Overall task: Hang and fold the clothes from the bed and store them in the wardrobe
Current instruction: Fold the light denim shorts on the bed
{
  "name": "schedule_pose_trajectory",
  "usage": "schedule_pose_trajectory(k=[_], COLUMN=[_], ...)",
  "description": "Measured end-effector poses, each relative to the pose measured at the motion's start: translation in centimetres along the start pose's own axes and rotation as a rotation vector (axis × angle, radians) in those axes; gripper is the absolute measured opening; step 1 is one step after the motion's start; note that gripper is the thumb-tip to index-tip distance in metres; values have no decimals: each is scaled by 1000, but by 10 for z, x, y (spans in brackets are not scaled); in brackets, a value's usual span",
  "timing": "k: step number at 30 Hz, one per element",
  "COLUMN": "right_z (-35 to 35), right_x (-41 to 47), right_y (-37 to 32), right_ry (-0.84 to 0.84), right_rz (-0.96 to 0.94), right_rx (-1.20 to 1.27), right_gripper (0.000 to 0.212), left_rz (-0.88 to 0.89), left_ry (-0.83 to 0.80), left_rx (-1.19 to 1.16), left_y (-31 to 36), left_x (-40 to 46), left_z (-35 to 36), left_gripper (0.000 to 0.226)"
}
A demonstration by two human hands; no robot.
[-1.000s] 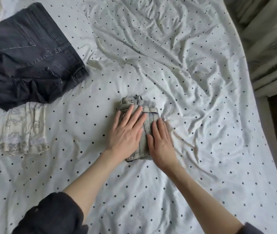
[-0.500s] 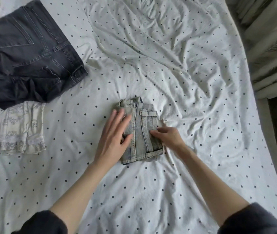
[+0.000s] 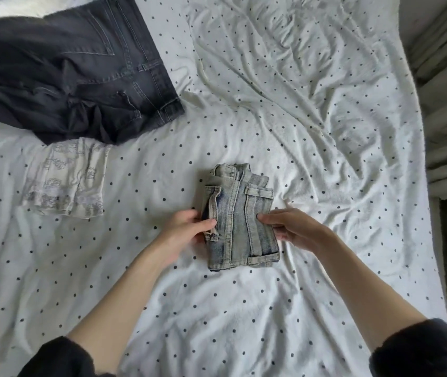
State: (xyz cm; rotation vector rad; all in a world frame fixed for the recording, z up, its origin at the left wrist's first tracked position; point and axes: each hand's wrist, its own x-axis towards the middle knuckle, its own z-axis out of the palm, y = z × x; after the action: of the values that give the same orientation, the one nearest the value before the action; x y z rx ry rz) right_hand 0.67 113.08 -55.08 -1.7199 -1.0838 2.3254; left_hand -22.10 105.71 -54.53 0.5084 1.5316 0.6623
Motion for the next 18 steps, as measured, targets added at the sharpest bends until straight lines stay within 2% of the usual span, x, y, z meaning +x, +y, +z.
schedule_pose_trajectory(k=[1, 4, 9, 11, 13, 15, 18], right_z=[10, 49, 149, 200, 253, 302, 371], right_x=[-5, -14, -42, -60, -82, -98, -126], right_y=[-4, -13, -41, -50, -54, -56, -60], right_ry=[5, 18, -64, -134, -230, -349, -504], right_rz=[-1, -25, -163, -226, -280, -309, -317], right_rx=[-57, -149, -367, -439, -508, -565, -656], right_gripper=[35, 21, 42, 31, 14, 27, 52], left_rz=[6, 3, 93, 143, 193, 240, 300], left_ry=[7, 32, 137, 197, 263, 351, 470], left_rx=[-28, -160, -309, -393, -443, -496, -578], left_y=[-5, -20, -50, -65, -84, -104, -133], left_x=[-11, -45, -126, -169, -219, -268, -333], left_z=[-9, -40, -110, -142, -173, -200, -228], left_gripper=[11, 9, 12, 20, 39, 51, 53])
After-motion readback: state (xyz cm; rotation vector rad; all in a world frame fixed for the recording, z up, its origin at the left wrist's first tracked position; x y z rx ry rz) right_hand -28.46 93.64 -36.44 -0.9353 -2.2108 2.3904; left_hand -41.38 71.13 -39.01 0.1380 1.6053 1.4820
